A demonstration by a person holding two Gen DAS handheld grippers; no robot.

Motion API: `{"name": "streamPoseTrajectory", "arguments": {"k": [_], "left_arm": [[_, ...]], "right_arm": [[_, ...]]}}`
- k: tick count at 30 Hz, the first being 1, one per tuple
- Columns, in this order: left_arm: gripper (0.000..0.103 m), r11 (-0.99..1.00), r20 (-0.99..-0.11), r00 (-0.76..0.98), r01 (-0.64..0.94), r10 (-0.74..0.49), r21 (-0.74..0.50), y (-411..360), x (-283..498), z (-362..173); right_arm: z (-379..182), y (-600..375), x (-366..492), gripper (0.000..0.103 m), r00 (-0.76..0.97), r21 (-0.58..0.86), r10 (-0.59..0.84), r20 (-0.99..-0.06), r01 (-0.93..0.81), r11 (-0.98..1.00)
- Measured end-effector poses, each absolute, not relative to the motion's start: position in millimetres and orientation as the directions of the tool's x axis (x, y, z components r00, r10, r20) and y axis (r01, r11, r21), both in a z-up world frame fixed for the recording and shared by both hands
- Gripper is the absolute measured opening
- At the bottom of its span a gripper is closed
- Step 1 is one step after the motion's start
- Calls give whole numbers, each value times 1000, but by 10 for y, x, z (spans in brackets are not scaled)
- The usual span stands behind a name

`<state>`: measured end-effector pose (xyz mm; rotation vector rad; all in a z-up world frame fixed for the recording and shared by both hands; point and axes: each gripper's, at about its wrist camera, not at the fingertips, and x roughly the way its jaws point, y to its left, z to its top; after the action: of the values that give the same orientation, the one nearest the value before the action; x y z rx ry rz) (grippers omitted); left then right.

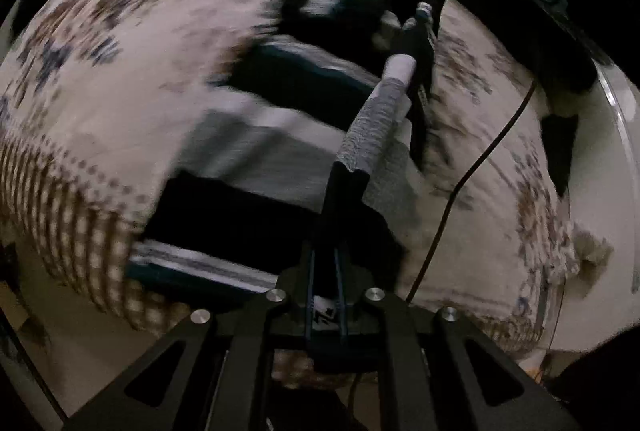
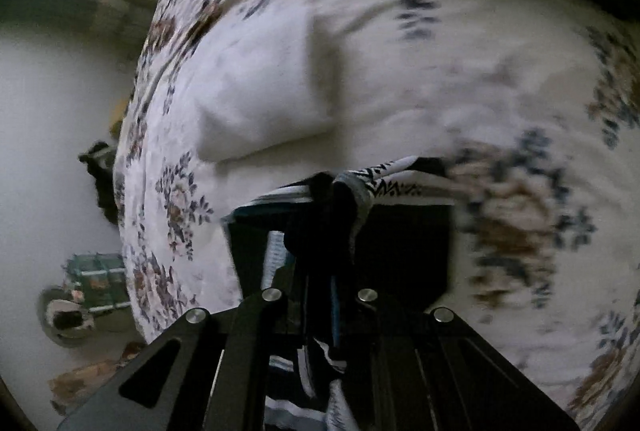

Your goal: Fold small clothes

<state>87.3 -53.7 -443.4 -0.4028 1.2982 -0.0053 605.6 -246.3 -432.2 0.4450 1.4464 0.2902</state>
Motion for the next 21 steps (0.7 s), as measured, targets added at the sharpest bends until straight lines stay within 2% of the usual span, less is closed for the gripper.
{"name": "streamPoseTrajectory", "arguments": {"k": [3,8,13,16,17,18,19,20,21], "left_arm": [[6,902,-932,272,-294,-238,-316,-40,818,-4672],[2,850,-939,230,-410,-254,-330,535,691,-5209],[3,807,-919,212,-439,-333,-394,758,653,-5471],[6,788,-902,209,-440,-377,-431,811,641,-5414],[11,777,-893,212,-439,-398,-451,824,634,-5380],[22,766,-882,219,-438,-417,-471,845,621,-5349],[29,754,-870,230,-435,-435,-492,860,605,-5317],[45,739,-856,246,-433,-455,-517,874,595,-5296],[57,715,-833,271,-428,-482,-553,906,580,-5269]], "right_arm": [[-4436,-1676,6106,8,97,405,400,-911,31,914],[-4948,-531,6145,8,54,288,290,-955,-43,957],[-5391,-83,6149,8,29,203,205,-978,-55,978],[-5539,-34,6149,16,-32,204,202,-979,-66,977],[-5546,-21,6132,22,-66,210,205,-977,-91,973],[-5517,-21,6099,26,-80,220,212,-974,-109,969],[-5483,-35,6065,35,-90,234,225,-970,-116,965],[-5422,-68,5986,43,-110,251,238,-965,-125,960],[-5369,-104,5909,46,-124,260,244,-962,-132,957]]}}
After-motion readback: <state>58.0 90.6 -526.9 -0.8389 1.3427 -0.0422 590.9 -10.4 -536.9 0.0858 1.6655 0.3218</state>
